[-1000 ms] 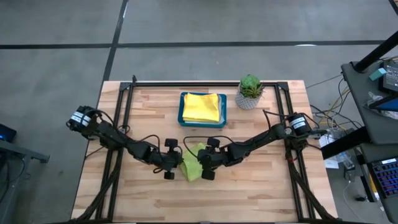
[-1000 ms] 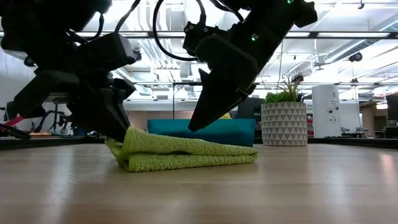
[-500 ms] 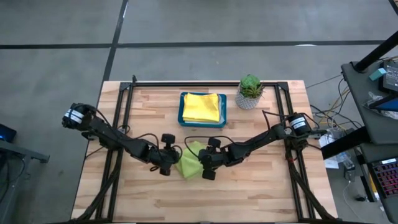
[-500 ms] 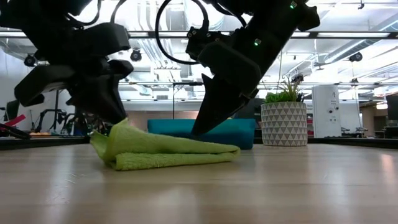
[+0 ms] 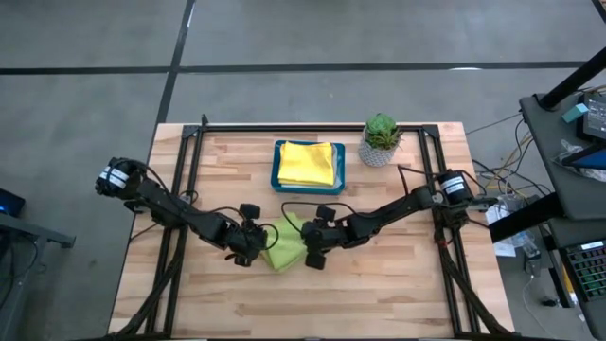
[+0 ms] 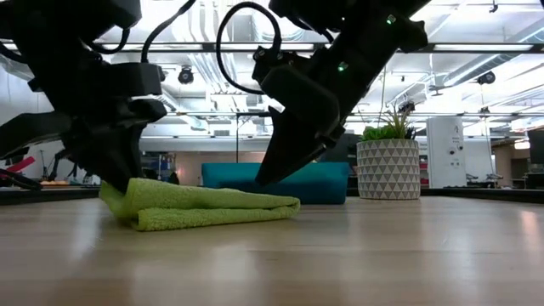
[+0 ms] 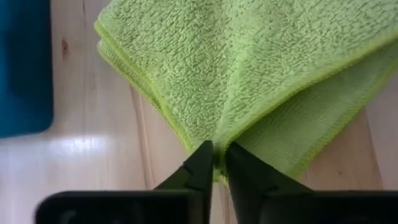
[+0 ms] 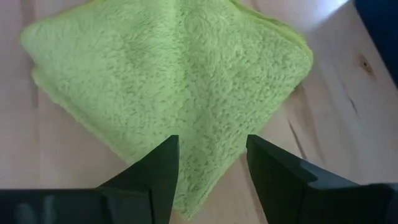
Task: Fold microfiber towels
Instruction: Fold the green microfiber cloth, then put the folded green microfiber cloth into the bin
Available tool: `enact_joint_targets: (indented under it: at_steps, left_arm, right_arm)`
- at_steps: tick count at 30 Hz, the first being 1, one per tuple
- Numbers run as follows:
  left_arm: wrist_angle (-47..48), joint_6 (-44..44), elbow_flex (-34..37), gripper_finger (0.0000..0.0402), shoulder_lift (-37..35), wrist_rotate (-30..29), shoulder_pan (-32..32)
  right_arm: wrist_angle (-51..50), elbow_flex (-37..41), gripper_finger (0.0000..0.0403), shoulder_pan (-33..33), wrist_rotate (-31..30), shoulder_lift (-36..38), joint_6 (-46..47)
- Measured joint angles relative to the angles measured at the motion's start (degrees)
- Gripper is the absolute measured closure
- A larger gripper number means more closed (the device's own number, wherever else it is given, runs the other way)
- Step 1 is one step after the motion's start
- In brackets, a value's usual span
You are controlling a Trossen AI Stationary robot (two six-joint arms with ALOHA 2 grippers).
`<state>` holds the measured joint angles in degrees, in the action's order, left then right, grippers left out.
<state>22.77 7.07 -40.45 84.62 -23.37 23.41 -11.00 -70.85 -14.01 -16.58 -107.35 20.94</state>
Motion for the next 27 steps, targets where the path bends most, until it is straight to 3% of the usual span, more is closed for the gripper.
enact_joint_targets:
  at_steps: [13,19,27]
  left_arm:
    - [4.8,1.6,-2.0,0.0207,-1.5,0.5,0.0]
    - [5.7,4.9,-6.9,0.0187,-3.9,0.7,0.1]
    - [-4.9,29.8,-7.8,0.0187,-2.1,0.8,2.6]
  right_arm:
    - [0.2,0.0,0.0225,4.7,0.5,0.0,1.5]
    - [0.8,0.1,0.0225,6.5,0.5,0.0,-0.4]
    - [6.1,0.1,0.0225,8.0,0.0,0.0,-11.8]
